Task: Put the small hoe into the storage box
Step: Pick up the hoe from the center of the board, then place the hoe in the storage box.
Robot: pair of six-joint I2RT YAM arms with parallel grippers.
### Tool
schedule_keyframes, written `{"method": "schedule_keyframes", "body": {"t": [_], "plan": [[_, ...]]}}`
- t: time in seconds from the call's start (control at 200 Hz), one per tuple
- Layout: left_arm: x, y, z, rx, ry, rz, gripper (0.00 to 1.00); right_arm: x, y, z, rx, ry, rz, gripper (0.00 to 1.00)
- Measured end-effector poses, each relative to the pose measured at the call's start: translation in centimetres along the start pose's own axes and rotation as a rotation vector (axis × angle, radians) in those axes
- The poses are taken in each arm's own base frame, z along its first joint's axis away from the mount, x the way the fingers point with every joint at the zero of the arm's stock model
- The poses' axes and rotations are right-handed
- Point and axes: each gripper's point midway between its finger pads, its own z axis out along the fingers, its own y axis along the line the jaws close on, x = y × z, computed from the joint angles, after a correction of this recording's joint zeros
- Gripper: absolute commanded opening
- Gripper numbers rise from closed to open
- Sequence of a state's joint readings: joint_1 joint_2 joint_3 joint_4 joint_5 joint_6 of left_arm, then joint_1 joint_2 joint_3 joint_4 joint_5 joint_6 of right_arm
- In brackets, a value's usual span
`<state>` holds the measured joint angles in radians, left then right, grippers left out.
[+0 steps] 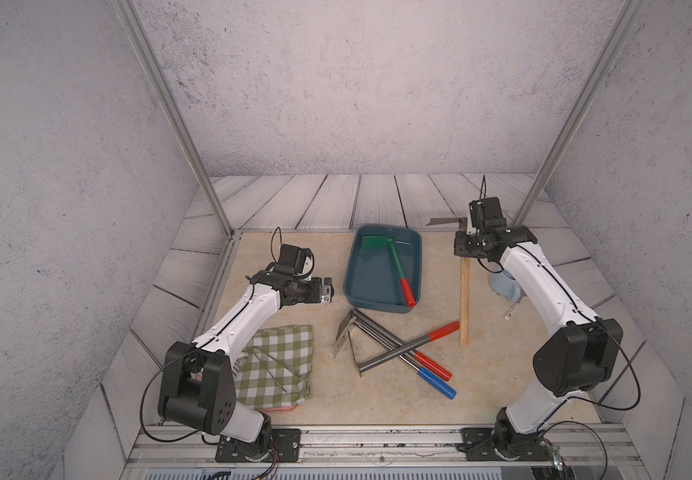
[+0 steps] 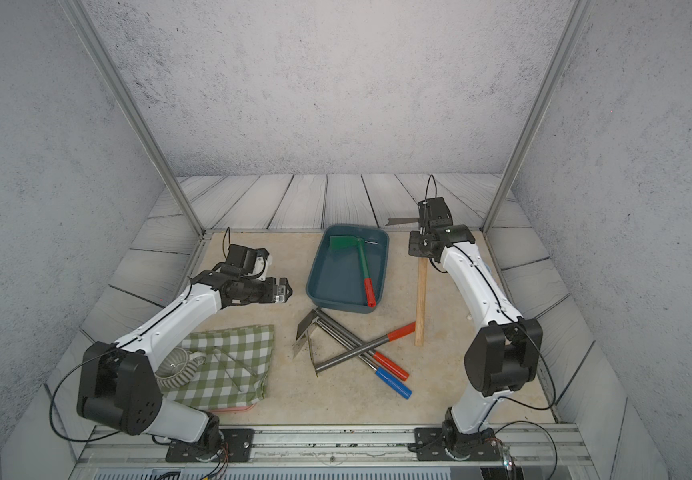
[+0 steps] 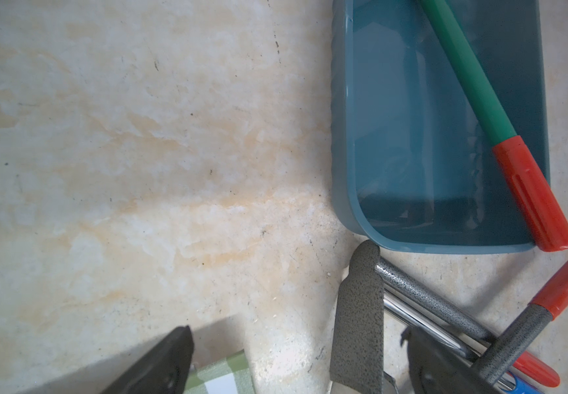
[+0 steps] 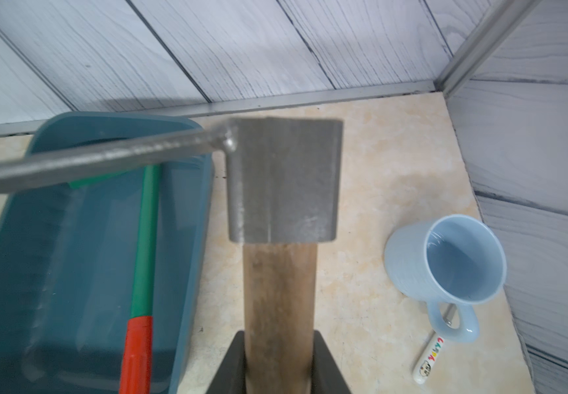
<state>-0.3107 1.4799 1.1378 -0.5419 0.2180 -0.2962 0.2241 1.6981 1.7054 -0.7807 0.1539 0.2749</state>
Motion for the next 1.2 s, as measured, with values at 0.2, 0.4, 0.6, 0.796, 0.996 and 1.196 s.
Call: {"method": "schedule_keyframes", "body": {"t": [0.2, 0.4, 0.6, 0.796, 0.996, 1.196], "plan": [[0.0, 0.0, 0.0, 0.000, 0.000, 0.000, 1.00, -0.6, 3.7, 0.6, -0.081, 0.027, -0.042, 0.03], [0.0, -0.1, 0.0, 0.004, 0.001, 0.000, 1.00, -0.9, 7.0, 1.4, -0.142, 0.058, -0.078, 0.03], [0.0, -0.1, 0.0, 0.007, 0.002, 0.000, 1.00, -1.7, 9.8, 2.6, -0.193, 0.070, -0.102, 0.03], [0.0, -0.1, 0.0, 0.007, 0.002, 0.000, 1.00, -2.0, 11.6, 4.6, -0.231, 0.096, -0.109, 0.03], [0.0, -0.1, 0.0, 0.007, 0.002, 0.000, 1.00, -1.9, 12.9, 6.6, -0.257, 0.128, -0.113, 0.03], [0.0, -0.1, 0.0, 0.004, 0.001, 0.001, 1.00, -1.2, 13.6, 8.7, -0.269, 0.163, -0.123, 0.03]]}}
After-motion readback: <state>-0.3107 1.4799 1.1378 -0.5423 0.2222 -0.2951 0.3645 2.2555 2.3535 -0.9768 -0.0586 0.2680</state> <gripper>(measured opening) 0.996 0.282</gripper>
